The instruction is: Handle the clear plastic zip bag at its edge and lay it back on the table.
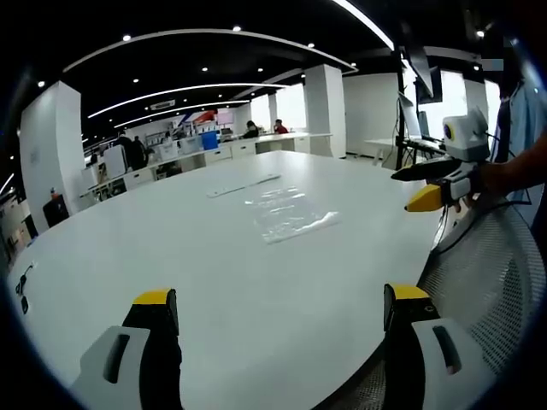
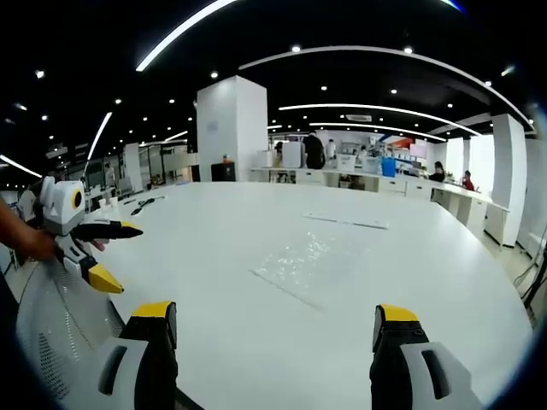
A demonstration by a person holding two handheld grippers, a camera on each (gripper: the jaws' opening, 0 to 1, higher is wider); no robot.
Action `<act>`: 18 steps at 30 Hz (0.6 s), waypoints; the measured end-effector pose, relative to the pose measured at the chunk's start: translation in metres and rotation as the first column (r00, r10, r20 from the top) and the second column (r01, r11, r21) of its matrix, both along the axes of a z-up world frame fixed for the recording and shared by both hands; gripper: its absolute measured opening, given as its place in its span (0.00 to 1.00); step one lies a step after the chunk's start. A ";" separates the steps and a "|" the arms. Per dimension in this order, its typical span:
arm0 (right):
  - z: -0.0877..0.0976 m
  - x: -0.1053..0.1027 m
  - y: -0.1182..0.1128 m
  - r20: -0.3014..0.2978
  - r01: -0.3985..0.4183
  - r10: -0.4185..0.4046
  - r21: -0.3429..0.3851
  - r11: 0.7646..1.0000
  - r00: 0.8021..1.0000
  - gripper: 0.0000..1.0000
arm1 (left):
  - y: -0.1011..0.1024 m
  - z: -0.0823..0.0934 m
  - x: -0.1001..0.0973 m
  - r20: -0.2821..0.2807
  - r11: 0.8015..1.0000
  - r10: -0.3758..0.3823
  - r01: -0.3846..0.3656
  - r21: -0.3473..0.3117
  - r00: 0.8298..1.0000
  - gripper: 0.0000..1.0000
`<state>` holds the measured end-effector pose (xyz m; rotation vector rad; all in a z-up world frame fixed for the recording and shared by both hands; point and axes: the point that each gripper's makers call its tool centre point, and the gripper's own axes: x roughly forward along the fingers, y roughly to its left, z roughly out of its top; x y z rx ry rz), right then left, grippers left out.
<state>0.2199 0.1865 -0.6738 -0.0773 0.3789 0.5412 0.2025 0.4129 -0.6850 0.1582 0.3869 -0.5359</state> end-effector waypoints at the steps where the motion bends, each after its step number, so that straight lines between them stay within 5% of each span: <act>1: 0.000 0.000 0.000 0.001 0.000 0.000 0.000 1.000 1.000 0.96 | 0.000 0.000 0.000 0.002 1.000 -0.001 0.001 -0.001 1.000 0.99; 18: 0.000 0.000 0.000 0.012 -0.008 0.008 -0.016 1.000 1.000 0.97 | 0.003 -0.003 0.000 -0.002 1.000 -0.002 0.002 0.020 1.000 0.99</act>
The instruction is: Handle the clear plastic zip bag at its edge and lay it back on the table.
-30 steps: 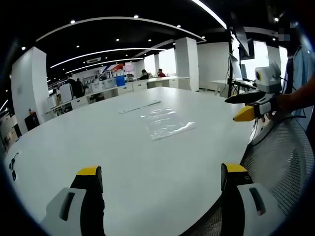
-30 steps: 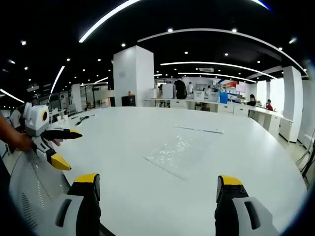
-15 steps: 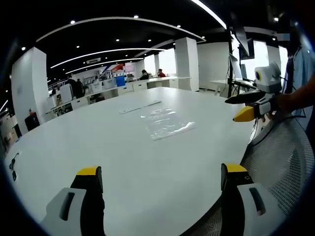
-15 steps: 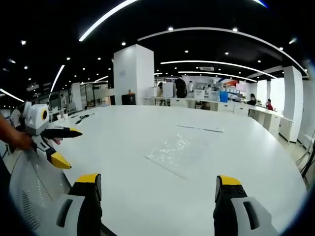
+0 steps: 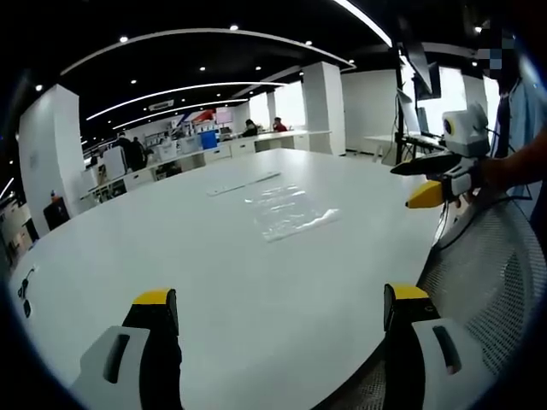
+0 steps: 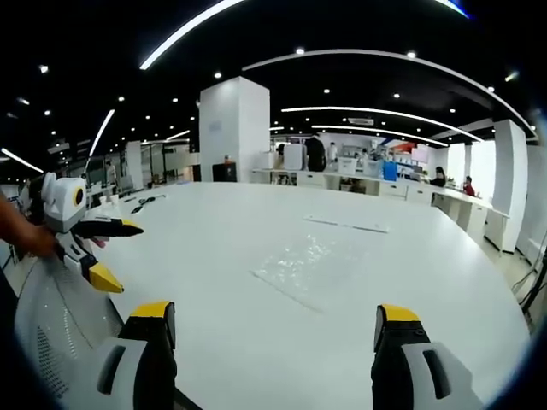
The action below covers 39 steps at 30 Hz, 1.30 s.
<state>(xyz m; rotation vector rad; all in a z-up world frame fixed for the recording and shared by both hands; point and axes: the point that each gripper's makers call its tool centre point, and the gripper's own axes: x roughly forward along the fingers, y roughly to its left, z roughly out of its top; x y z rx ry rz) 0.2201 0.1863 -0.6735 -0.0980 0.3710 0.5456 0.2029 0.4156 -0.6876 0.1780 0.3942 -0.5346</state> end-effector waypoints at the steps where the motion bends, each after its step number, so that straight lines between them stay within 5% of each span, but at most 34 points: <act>1: 0.000 0.000 0.000 0.001 0.000 0.000 0.002 1.000 1.000 0.97 | 0.000 -0.001 0.000 -0.002 1.000 0.001 -0.001 0.002 1.000 0.99; 23: 0.009 -0.005 0.005 0.006 -0.019 0.019 -0.002 1.000 1.000 0.99 | 0.002 -0.003 -0.003 -0.027 0.998 -0.019 0.021 0.057 0.999 0.99; 39: 0.014 0.005 0.012 -0.010 -0.086 0.086 -0.026 0.996 0.996 0.97 | -0.010 0.013 0.012 -0.050 0.998 -0.042 0.044 0.053 0.998 0.99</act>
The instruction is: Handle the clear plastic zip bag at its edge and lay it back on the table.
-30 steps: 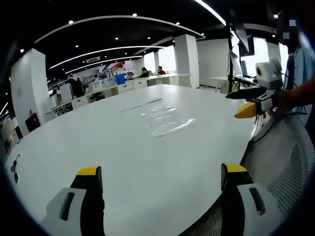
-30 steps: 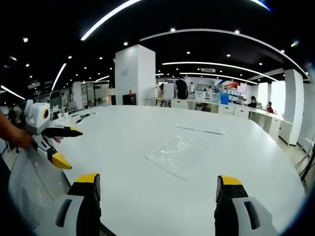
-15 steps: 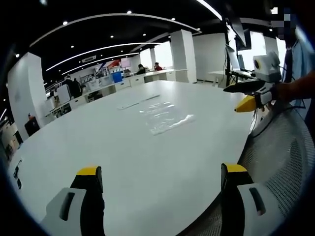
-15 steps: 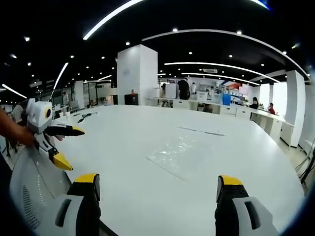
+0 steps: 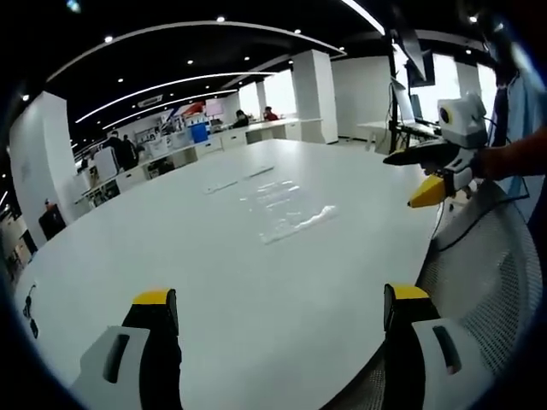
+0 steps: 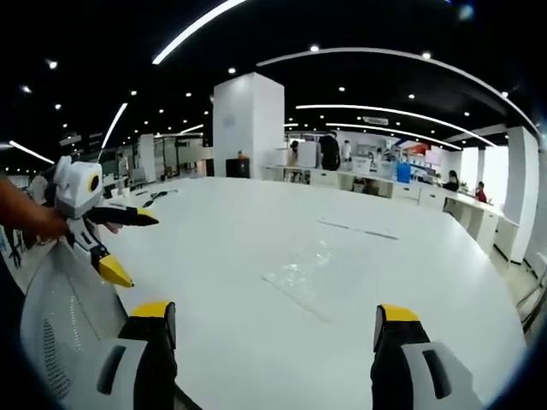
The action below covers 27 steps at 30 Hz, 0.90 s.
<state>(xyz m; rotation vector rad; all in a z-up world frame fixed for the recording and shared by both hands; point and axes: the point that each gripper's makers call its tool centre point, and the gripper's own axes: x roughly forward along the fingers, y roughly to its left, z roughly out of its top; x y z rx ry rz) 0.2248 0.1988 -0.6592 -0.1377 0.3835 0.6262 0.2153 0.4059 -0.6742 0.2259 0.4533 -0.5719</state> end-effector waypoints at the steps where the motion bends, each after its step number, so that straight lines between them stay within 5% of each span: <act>1: 0.000 0.002 0.000 -0.001 -0.004 0.004 -0.004 1.000 1.000 0.97 | -0.001 0.000 0.000 -0.006 1.000 -0.001 0.001 -0.005 1.000 0.99; 16: -0.008 0.016 0.002 -0.021 -0.117 0.115 -0.108 0.987 0.993 0.95 | -0.007 -0.006 -0.003 -0.068 1.000 -0.017 0.016 -0.018 0.998 0.99; 27: -0.021 0.026 0.003 -0.077 -0.165 0.153 -0.169 0.972 0.985 0.88 | -0.012 -0.002 -0.002 -0.065 1.000 -0.021 0.020 -0.016 0.998 0.99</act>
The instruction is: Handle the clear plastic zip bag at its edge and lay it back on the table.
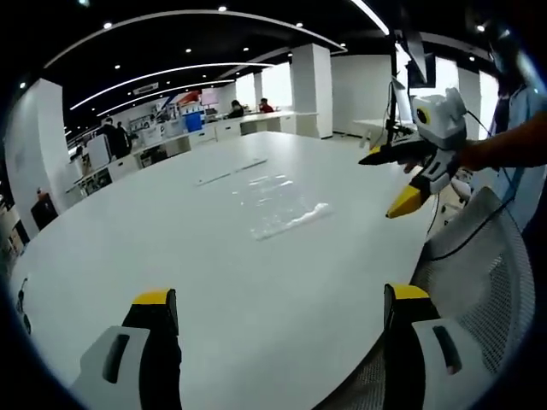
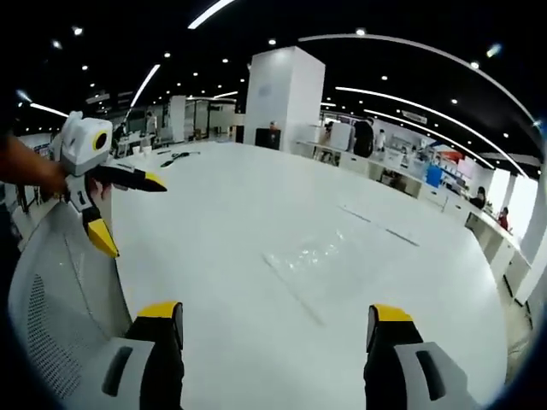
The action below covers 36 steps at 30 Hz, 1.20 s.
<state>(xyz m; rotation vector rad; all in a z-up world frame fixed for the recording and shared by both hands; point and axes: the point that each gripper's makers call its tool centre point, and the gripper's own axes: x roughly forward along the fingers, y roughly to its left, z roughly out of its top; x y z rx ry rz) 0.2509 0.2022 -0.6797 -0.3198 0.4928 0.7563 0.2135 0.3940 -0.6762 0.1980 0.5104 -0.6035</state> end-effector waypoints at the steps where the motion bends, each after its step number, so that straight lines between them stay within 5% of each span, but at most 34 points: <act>1: 0.000 0.002 0.001 -0.003 -0.004 0.004 -0.003 1.000 1.000 0.87 | 0.000 -0.001 0.000 -0.003 1.000 -0.001 0.001 0.001 1.000 0.99; 11: -0.006 0.013 0.007 -0.033 -0.023 0.022 -0.026 0.999 0.999 0.78 | 0.005 -0.004 0.007 0.001 1.000 -0.004 0.004 0.013 1.000 0.99; 25: -0.036 0.017 0.009 -0.099 -0.034 0.027 -0.070 0.997 0.995 0.70 | -0.003 -0.003 0.010 0.012 1.000 -0.008 0.008 0.007 1.000 0.99; 36: -0.045 0.020 0.012 -0.075 -0.109 0.098 -0.164 0.980 0.992 0.61 | 0.002 -0.005 0.010 -0.001 1.000 0.000 0.000 0.012 1.000 0.99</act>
